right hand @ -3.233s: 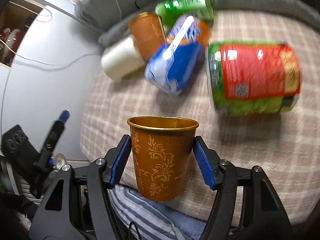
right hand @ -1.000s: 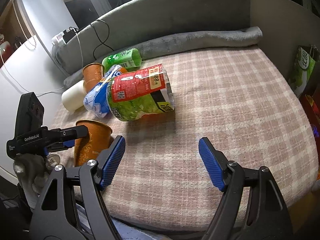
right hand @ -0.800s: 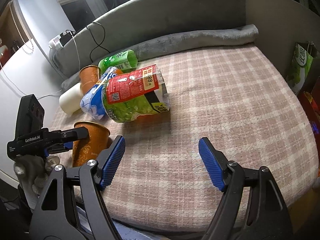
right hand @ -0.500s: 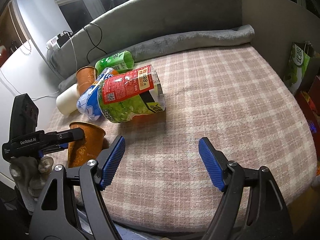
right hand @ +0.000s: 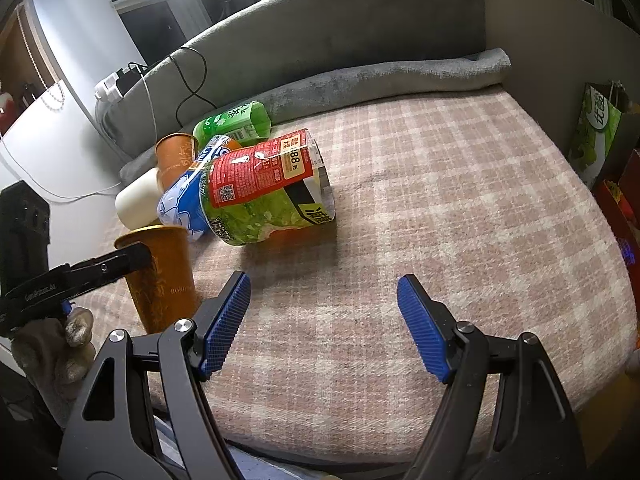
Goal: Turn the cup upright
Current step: 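Carry the upright copper cup with the left gripper toward open table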
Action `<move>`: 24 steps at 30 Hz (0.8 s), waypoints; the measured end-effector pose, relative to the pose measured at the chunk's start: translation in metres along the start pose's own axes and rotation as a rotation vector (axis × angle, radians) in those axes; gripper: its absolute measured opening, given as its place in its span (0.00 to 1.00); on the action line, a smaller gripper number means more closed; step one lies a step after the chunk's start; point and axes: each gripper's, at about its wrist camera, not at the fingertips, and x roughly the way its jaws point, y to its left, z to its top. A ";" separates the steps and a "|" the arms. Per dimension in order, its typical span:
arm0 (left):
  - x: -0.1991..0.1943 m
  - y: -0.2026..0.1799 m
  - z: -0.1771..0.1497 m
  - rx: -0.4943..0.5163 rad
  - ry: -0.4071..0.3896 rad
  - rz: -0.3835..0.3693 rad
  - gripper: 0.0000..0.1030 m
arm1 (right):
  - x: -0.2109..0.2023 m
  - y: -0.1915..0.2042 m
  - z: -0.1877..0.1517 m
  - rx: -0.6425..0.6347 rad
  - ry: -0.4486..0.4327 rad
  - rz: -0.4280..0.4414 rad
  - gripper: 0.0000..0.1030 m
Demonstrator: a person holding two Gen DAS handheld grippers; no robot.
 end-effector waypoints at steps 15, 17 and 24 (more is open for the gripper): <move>0.000 -0.028 -0.007 0.210 -0.149 0.160 0.64 | -0.003 0.004 0.001 -0.016 -0.030 -0.029 0.76; 0.002 -0.031 -0.009 0.246 -0.166 0.184 0.64 | -0.005 0.006 0.002 -0.023 -0.040 -0.038 0.76; 0.004 -0.034 -0.015 0.290 -0.190 0.201 0.63 | -0.010 0.011 0.002 -0.051 -0.079 -0.074 0.76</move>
